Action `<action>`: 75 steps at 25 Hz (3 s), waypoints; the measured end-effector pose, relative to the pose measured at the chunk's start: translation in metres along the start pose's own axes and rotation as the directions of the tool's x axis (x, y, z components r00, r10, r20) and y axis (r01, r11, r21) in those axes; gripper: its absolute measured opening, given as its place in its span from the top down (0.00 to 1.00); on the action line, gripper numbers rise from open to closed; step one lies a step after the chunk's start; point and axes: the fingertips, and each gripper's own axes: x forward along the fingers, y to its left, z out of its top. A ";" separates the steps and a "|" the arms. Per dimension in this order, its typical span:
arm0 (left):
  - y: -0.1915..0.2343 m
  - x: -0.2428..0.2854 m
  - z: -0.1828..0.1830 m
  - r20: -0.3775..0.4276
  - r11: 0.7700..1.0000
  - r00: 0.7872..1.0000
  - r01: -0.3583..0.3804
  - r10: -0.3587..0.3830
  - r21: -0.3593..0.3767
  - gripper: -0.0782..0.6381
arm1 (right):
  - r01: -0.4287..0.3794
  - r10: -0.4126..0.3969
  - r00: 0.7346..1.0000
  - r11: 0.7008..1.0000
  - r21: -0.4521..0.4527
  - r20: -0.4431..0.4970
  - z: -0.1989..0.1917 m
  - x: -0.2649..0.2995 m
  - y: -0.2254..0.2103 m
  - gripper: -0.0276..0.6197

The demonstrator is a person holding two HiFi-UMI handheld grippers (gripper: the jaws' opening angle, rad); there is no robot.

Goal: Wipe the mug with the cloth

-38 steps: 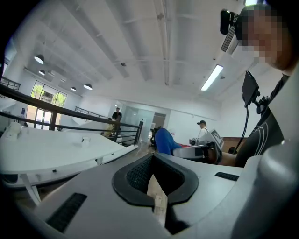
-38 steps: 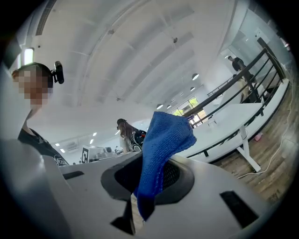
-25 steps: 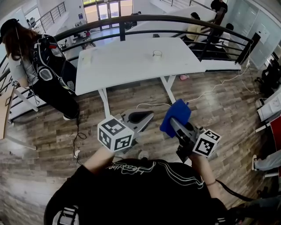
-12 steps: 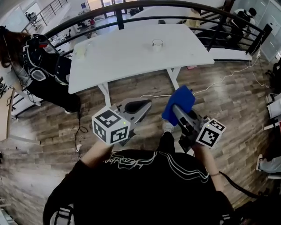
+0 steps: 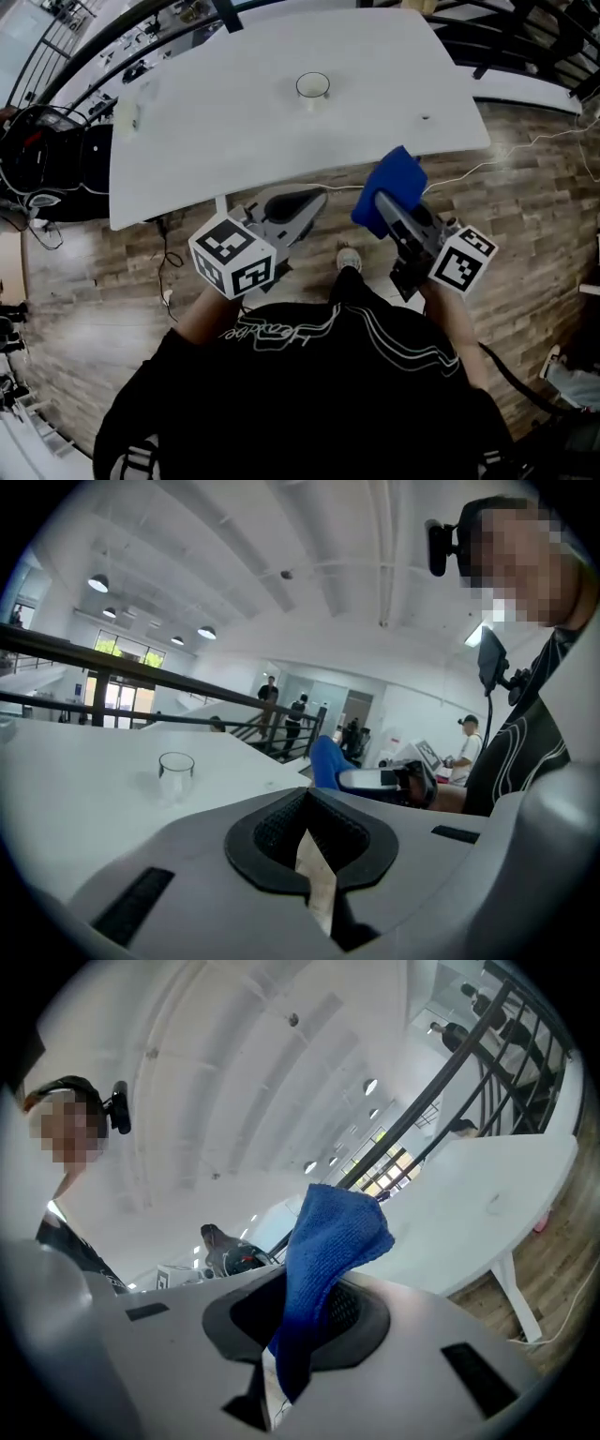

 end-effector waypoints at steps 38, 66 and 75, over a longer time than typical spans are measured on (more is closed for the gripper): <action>0.262 0.118 -0.060 -0.204 0.971 0.958 -0.223 0.201 -0.088 0.77 | 0.058 -0.029 0.993 0.968 0.245 -0.118 0.012 0.200 -0.181 0.88; 0.268 0.123 -0.059 -0.187 0.986 0.975 -0.141 0.122 -0.092 0.79 | 0.061 -0.042 0.997 0.940 0.334 -0.066 0.003 0.232 -0.194 0.88; 0.266 0.126 -0.059 -0.164 0.985 0.980 -0.132 0.114 -0.106 0.79 | 0.150 -0.094 0.978 0.936 0.317 -0.186 -0.012 0.238 -0.213 0.88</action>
